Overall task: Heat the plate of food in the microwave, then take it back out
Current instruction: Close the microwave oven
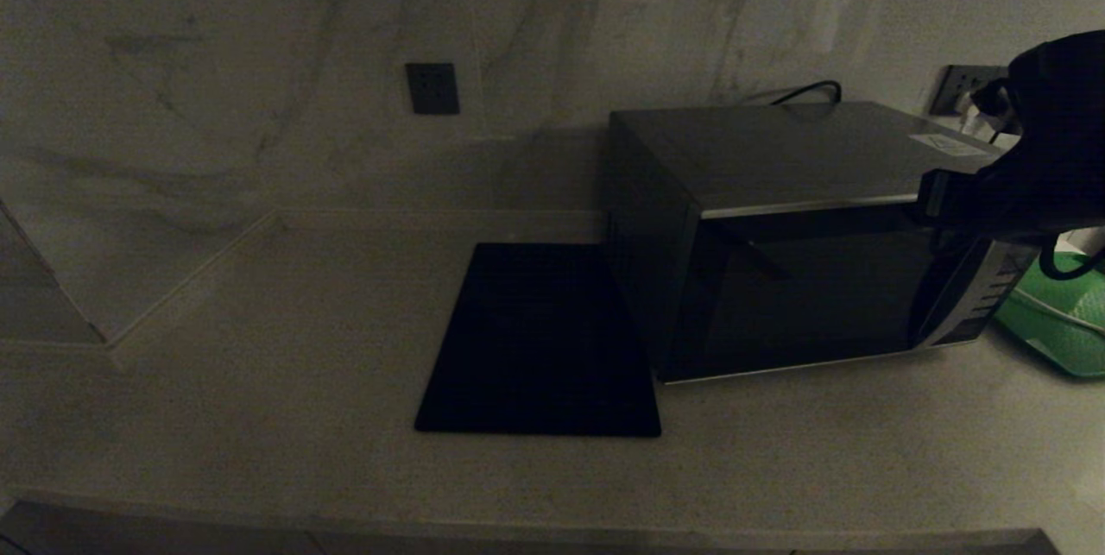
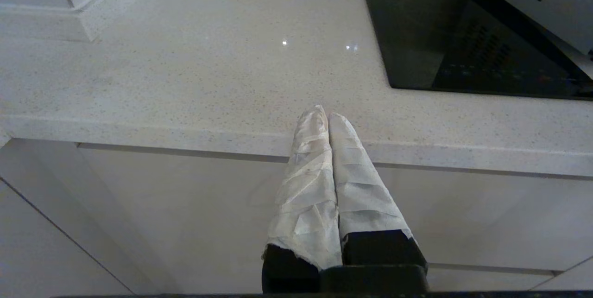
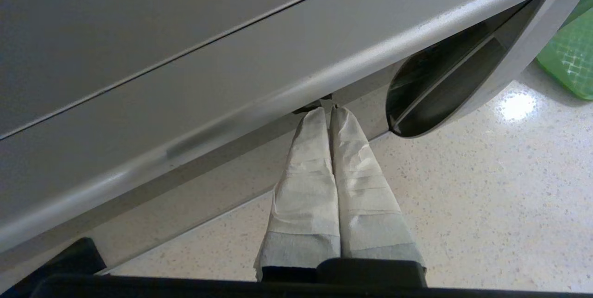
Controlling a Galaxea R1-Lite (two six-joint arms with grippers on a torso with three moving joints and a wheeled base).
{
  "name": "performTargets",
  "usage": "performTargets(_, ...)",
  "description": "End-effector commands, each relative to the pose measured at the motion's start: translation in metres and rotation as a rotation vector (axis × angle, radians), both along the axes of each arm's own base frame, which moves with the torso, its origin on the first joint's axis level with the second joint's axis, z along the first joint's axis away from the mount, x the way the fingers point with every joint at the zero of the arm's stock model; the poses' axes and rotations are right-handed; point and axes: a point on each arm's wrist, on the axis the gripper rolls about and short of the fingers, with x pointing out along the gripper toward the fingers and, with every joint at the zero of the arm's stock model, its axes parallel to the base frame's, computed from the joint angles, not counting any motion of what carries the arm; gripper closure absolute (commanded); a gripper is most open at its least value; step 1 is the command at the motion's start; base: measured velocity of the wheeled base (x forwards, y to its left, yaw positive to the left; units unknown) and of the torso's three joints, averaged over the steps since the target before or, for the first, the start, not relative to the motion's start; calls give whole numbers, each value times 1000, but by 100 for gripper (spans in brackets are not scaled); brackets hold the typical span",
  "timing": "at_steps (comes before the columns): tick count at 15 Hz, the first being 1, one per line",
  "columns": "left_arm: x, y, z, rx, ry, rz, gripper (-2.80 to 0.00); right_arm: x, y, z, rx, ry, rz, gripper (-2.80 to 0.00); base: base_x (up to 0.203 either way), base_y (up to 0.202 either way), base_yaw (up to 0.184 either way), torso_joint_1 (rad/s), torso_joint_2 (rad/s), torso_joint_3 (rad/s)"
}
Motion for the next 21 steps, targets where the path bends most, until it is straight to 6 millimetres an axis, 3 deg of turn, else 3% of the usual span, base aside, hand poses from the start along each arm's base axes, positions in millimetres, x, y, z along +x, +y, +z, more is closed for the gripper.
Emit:
performTargets(1,0,0,0,-1,-2,0,0,-9,0,0,-1,11,3,0,0,0,0,0,0,0)
performTargets(4,0,0,0,-1,-2,0,0,-45,1,-8,-15,62,74,0,0,0,0,0,0,0)
performTargets(7,0,0,0,-1,-2,0,0,-78,8,-3,-19,48,134,0,0,0,0,0,0,0)
performTargets(13,0,0,0,-1,-2,0,0,-123,63,-3,-34,45,396,0,0,0,0,0,0,0)
performTargets(17,0,0,0,-1,-2,0,0,-120,101,-14,-110,70,449,0,0,0,0,0,0,0)
performTargets(21,0,0,0,-1,-2,0,0,-99,125,-26,-148,40,443,0,0,0,0,0,0,0)
